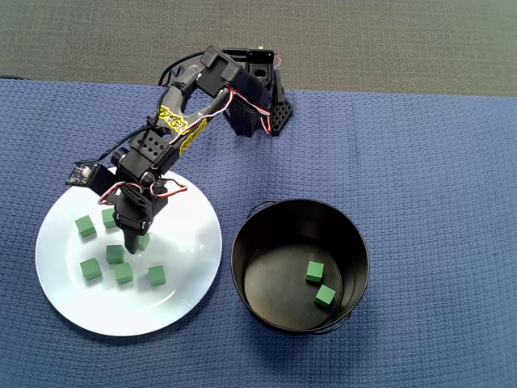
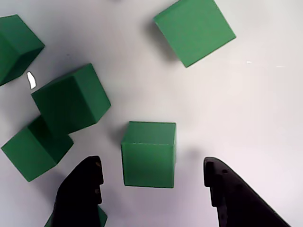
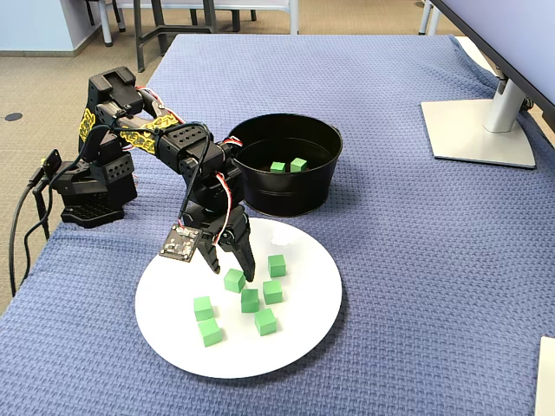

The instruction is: Pick up the green cubes from the white plate and place them in the black recipient

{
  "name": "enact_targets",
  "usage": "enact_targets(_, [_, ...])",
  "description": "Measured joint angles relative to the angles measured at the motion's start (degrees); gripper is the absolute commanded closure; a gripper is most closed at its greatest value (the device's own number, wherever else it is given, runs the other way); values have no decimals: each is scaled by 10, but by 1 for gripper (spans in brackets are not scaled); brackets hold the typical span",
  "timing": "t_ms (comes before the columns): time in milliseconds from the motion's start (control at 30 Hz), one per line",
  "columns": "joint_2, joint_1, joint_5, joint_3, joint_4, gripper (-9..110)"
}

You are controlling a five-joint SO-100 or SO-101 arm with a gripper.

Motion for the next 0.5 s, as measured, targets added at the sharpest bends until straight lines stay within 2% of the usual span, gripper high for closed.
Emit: enact_targets(500, [-47,-1,-14,-39,0,88])
